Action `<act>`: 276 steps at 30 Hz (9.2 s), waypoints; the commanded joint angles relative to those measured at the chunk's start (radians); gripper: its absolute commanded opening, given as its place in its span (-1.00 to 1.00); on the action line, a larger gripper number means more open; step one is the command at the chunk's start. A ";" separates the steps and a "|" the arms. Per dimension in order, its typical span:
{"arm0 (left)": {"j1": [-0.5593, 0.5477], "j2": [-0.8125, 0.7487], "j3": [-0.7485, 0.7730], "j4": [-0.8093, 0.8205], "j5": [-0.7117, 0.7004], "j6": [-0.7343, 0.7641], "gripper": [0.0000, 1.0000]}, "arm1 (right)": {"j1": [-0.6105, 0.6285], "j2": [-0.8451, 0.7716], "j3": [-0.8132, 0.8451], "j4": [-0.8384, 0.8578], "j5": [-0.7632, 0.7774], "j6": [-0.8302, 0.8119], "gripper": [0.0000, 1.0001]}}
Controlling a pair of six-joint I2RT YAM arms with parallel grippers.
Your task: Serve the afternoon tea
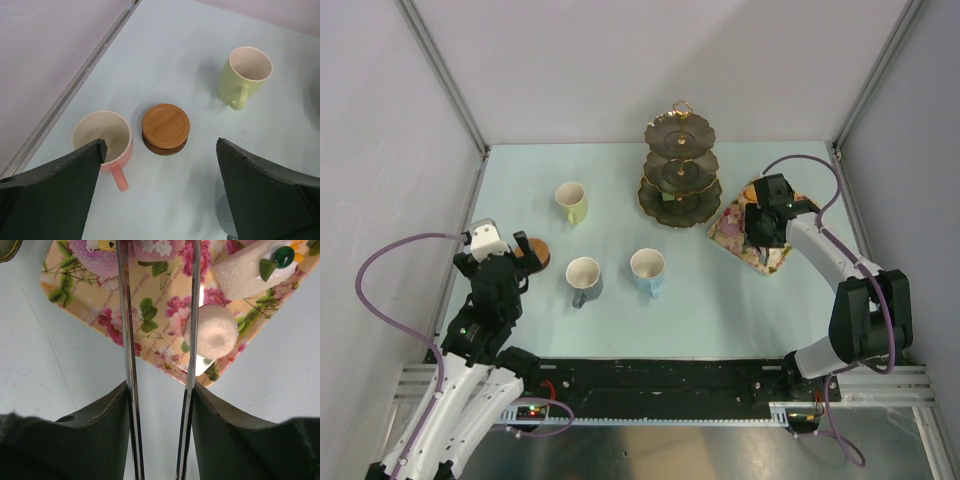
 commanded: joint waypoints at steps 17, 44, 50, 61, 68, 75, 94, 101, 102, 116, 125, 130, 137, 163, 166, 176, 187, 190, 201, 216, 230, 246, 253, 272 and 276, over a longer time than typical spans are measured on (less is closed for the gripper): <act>-0.006 -0.001 -0.011 0.041 0.003 0.024 0.99 | 0.072 -0.139 0.025 -0.039 0.115 0.006 -0.30; -0.008 -0.004 -0.013 0.041 0.003 0.025 0.99 | 0.197 0.104 0.206 0.195 -0.068 0.077 -0.29; -0.013 -0.002 -0.011 0.042 0.004 0.025 0.99 | 0.199 0.175 0.228 0.268 -0.076 0.056 -0.29; -0.017 -0.002 -0.013 0.042 0.005 0.025 0.99 | 0.212 0.301 0.314 0.332 -0.037 -0.005 -0.28; -0.016 -0.003 -0.013 0.042 0.006 0.025 0.99 | 0.215 0.365 0.341 0.339 -0.037 -0.021 -0.27; -0.016 -0.002 -0.012 0.042 0.009 0.027 0.99 | 0.214 0.395 0.351 0.326 -0.038 -0.020 -0.24; -0.017 -0.007 -0.013 0.042 0.012 0.028 0.99 | 0.225 0.361 0.344 0.285 -0.028 -0.009 -0.03; -0.018 -0.017 -0.013 0.042 0.017 0.027 0.99 | 0.234 0.316 0.330 0.256 -0.009 -0.008 0.13; -0.018 -0.018 -0.013 0.041 0.017 0.027 0.99 | 0.235 0.305 0.324 0.255 -0.006 -0.007 0.14; -0.023 -0.019 -0.015 0.042 0.016 0.028 0.99 | 0.238 0.123 0.177 0.152 0.036 0.002 0.17; -0.022 -0.017 -0.016 0.042 0.012 0.028 0.99 | 0.216 -0.021 0.102 0.009 0.061 0.012 0.17; -0.022 -0.013 -0.016 0.042 0.013 0.028 0.99 | 0.157 -0.118 0.091 -0.080 0.096 0.036 0.16; -0.024 -0.012 -0.017 0.044 0.016 0.028 0.99 | -0.026 -0.205 0.090 -0.157 0.116 0.074 0.16; -0.036 -0.018 -0.020 0.051 0.018 0.033 0.99 | -0.154 -0.189 0.080 -0.287 0.043 0.243 0.22; -0.041 -0.020 -0.020 0.051 0.019 0.033 0.99 | -0.126 -0.180 0.068 -0.293 0.065 0.289 0.22; -0.047 -0.031 -0.022 0.051 0.017 0.034 0.99 | -0.093 -0.123 0.057 -0.250 0.081 0.380 0.17; -0.047 -0.034 -0.023 0.051 0.017 0.036 0.99 | -0.054 -0.059 0.057 -0.205 0.076 0.420 0.14; -0.047 -0.034 -0.023 0.051 0.017 0.036 0.99 | -0.051 -0.037 0.057 -0.207 0.086 0.433 0.11; -0.047 -0.029 -0.025 0.055 0.018 0.037 0.99 | -0.017 -0.034 0.056 -0.237 0.121 0.443 -0.07; -0.052 -0.017 -0.023 0.056 0.020 0.039 0.99 | 0.073 -0.133 0.082 -0.204 0.195 0.308 -0.43; -0.056 -0.006 -0.023 0.056 -0.007 0.043 0.99 | 0.270 -0.125 0.115 -0.117 0.176 0.201 -0.44; -0.056 -0.018 -0.024 0.056 -0.007 0.044 0.99 | 0.390 -0.085 0.115 -0.040 0.074 0.133 -0.43; -0.056 -0.028 -0.025 0.056 -0.004 0.044 0.99 | 0.407 -0.040 0.135 0.008 0.046 0.099 -0.43; -0.056 -0.028 -0.025 0.056 0.006 0.044 0.99 | 0.403 0.208 0.323 0.052 0.017 -0.019 -0.41; -0.056 -0.027 -0.025 0.057 0.006 0.045 0.99 | 0.399 0.250 0.346 0.065 0.016 -0.026 -0.41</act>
